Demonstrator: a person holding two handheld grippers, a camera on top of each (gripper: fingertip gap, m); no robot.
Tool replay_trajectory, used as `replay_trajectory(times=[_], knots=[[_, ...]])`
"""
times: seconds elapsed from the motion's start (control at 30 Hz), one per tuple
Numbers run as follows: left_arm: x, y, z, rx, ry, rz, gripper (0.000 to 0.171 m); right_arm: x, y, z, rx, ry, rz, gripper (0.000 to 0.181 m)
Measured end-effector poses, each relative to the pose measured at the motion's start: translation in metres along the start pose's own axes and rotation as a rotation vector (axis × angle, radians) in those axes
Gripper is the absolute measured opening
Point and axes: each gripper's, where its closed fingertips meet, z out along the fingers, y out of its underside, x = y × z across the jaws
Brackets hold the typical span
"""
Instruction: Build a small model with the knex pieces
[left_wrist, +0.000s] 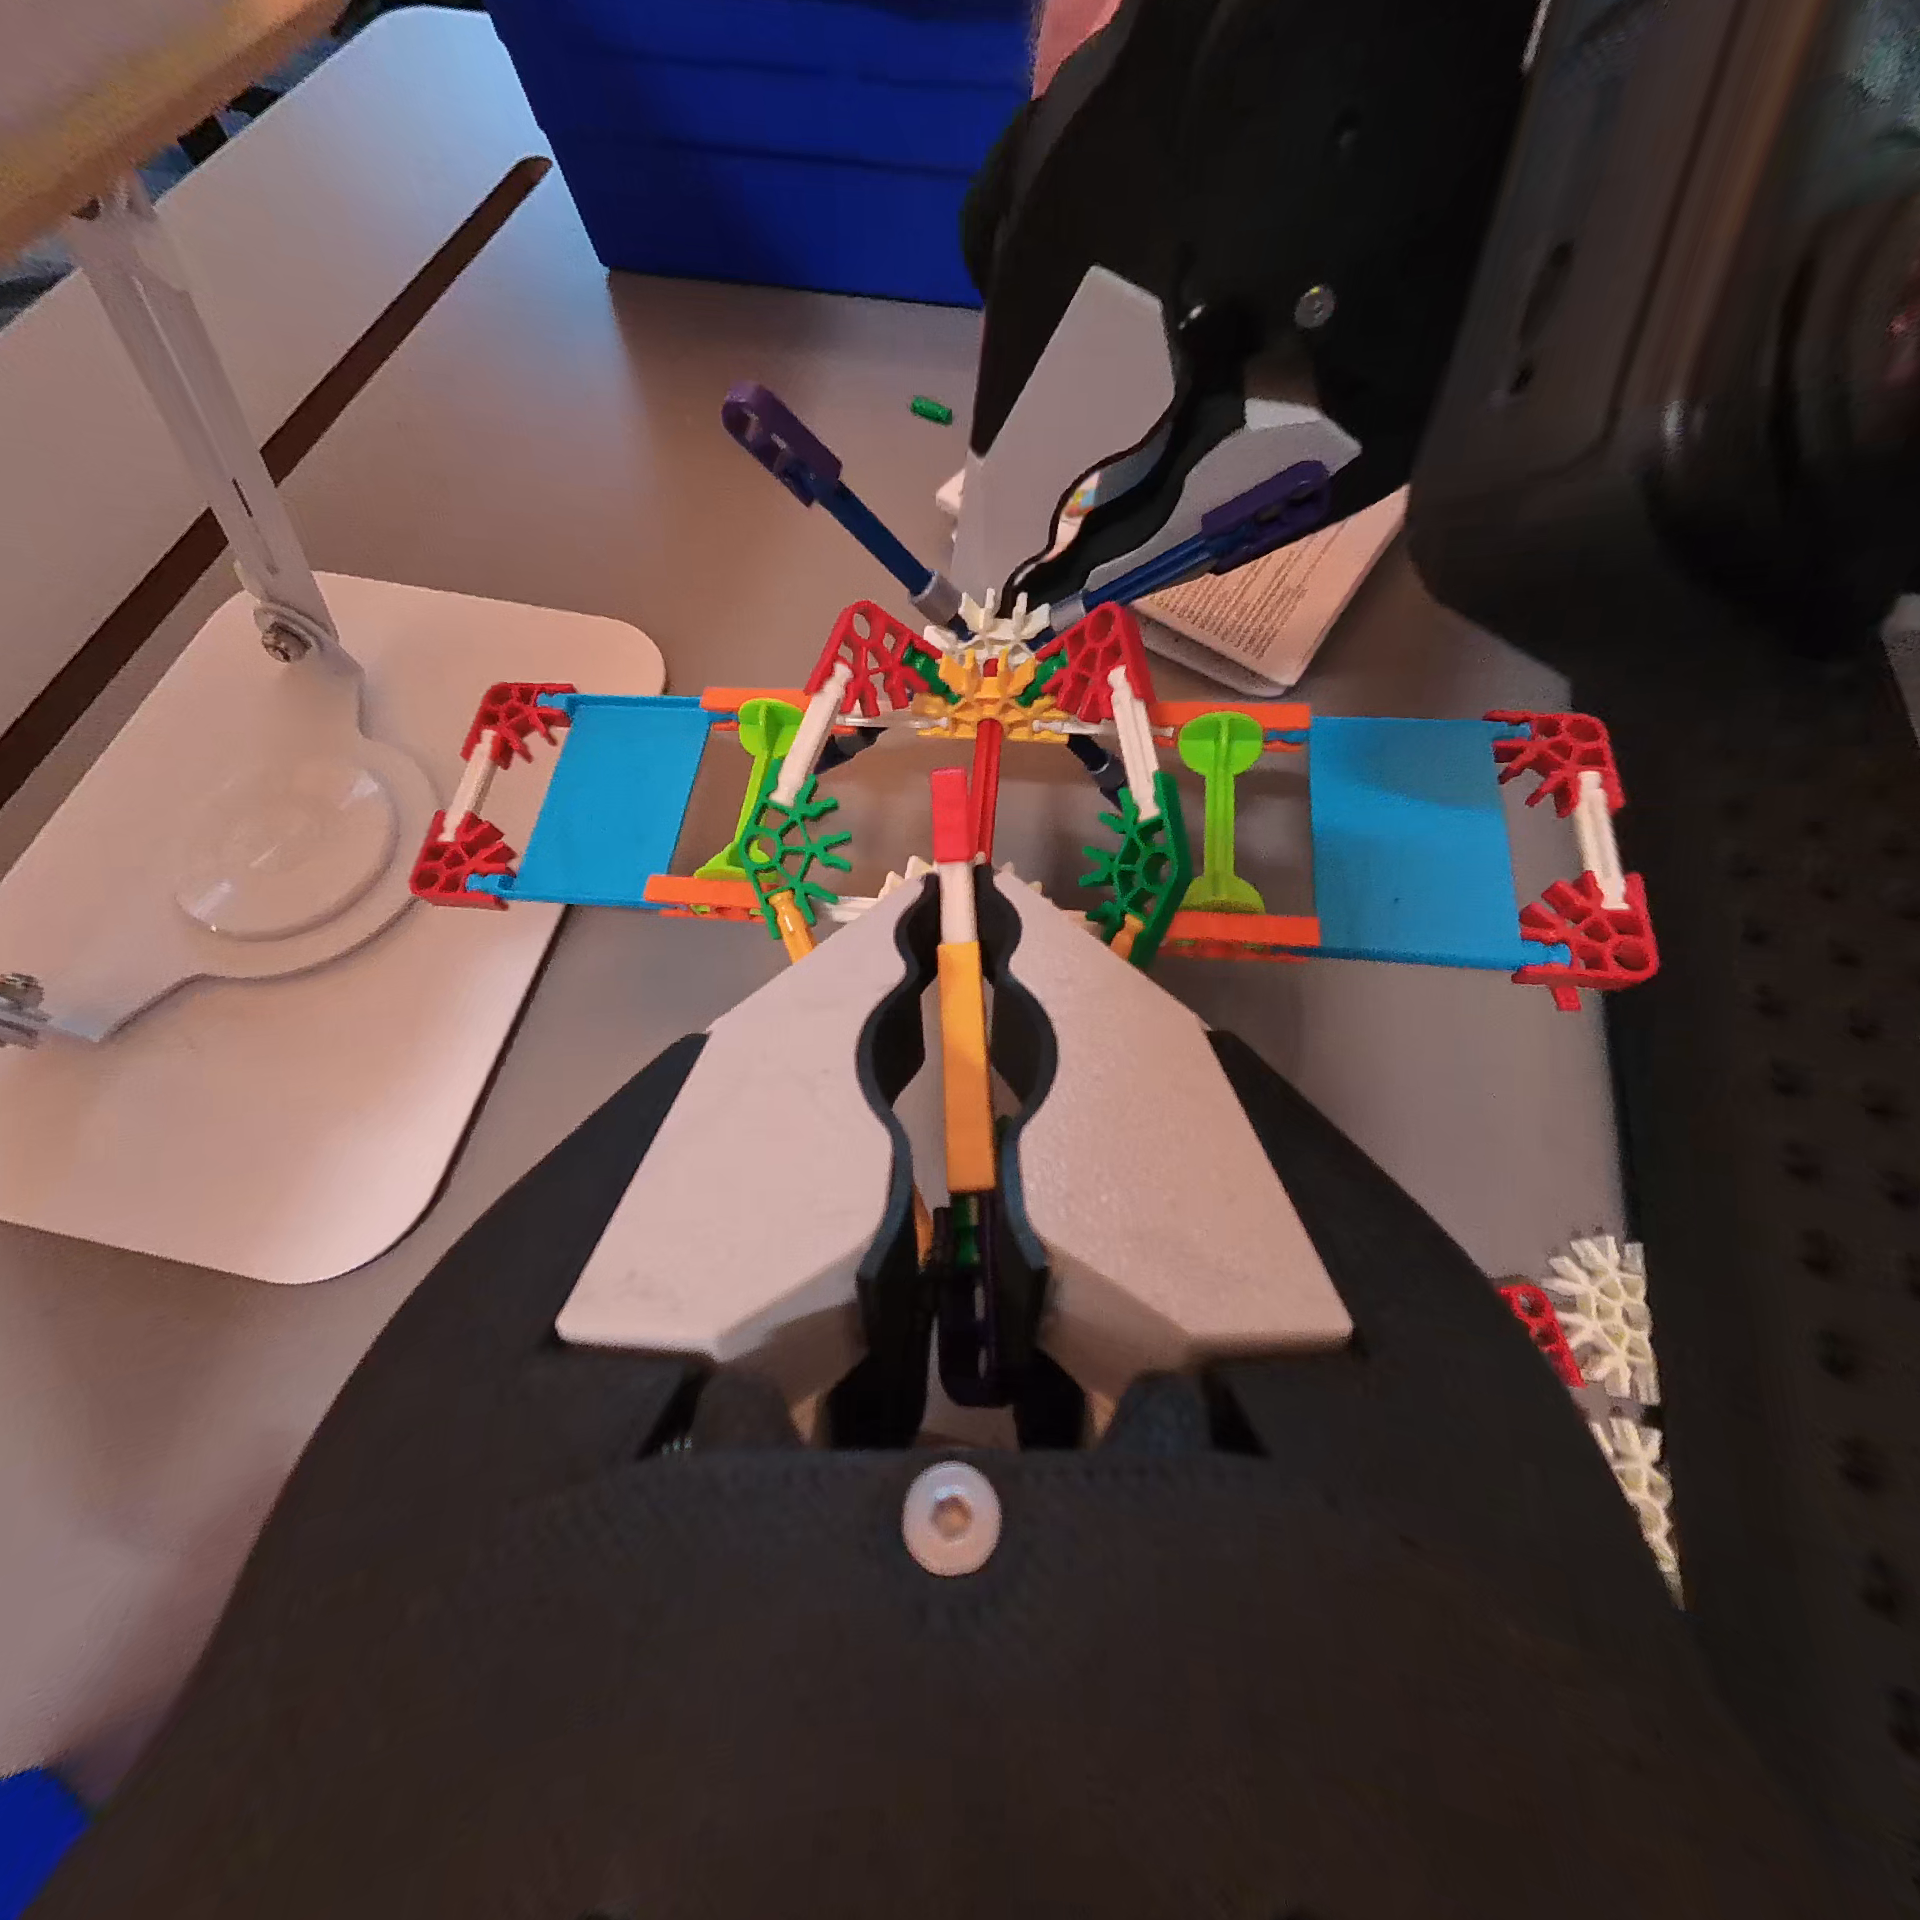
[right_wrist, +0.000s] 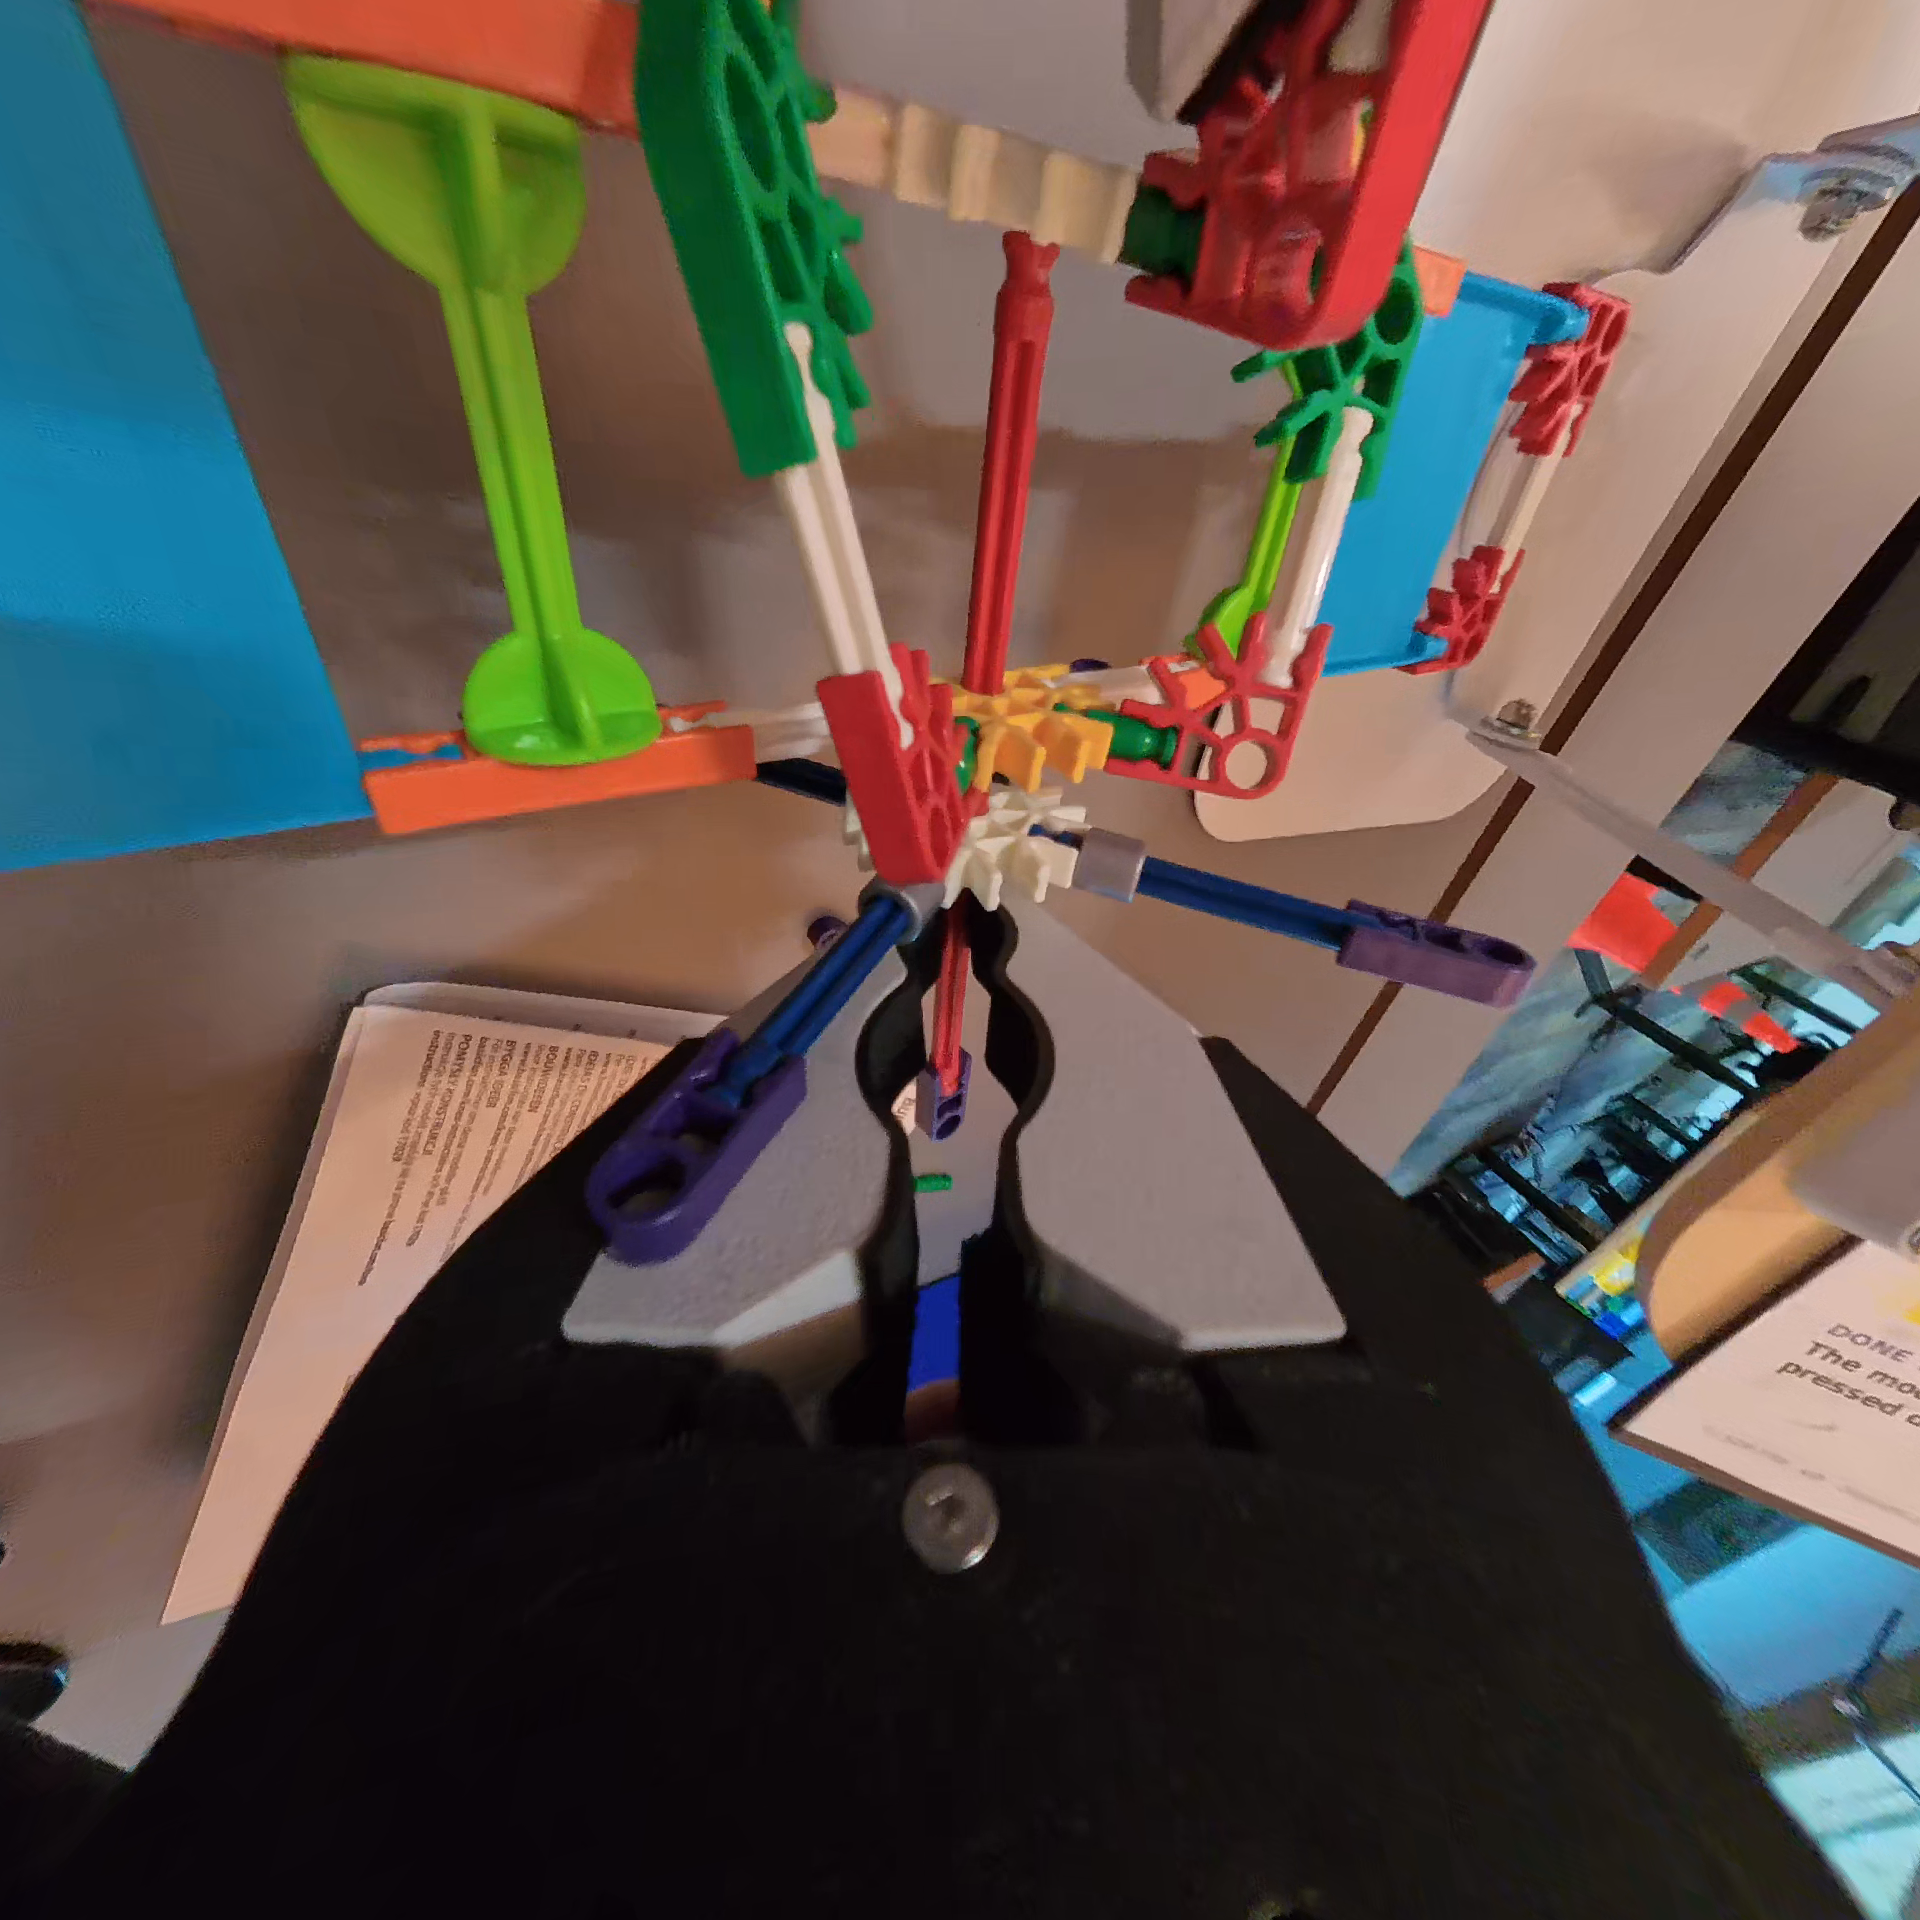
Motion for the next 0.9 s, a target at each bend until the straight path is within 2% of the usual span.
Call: replay_trajectory(times=[0.03, 0.17, 0.33, 0.63, 0.73, 0.9], knots=[[0.000, -0.001, 0.000, 0.004, -0.001, 0.000, 0.003, 0.000, -0.001, 0.000, 0.024, -0.013, 0.010, 0.001], [0.001, -0.006, -0.003, 0.024, -0.002, 0.013, 0.003, -0.002, -0.003, -0.001, 0.086, -0.051, 0.047, 0.000], [0.000, -0.014, -0.006, 0.049, -0.022, 0.018, 0.003, 0.005, -0.001, -0.002, 0.085, -0.019, 0.067, 0.000], [0.002, -0.026, -0.006, 0.004, -0.111, 0.054, 0.003, 0.021, 0.001, 0.002, 0.159, 0.050, 0.058, 0.000], [-0.001, -0.027, -0.007, -0.006, -0.134, 0.054, 0.003, 0.025, 0.001, 0.003, 0.135, 0.086, 0.030, 0.000], [0.000, -0.029, -0.007, -0.008, -0.140, 0.055, 0.003, 0.027, 0.008, -0.006, 0.013, 0.152, -0.028, 0.001]])
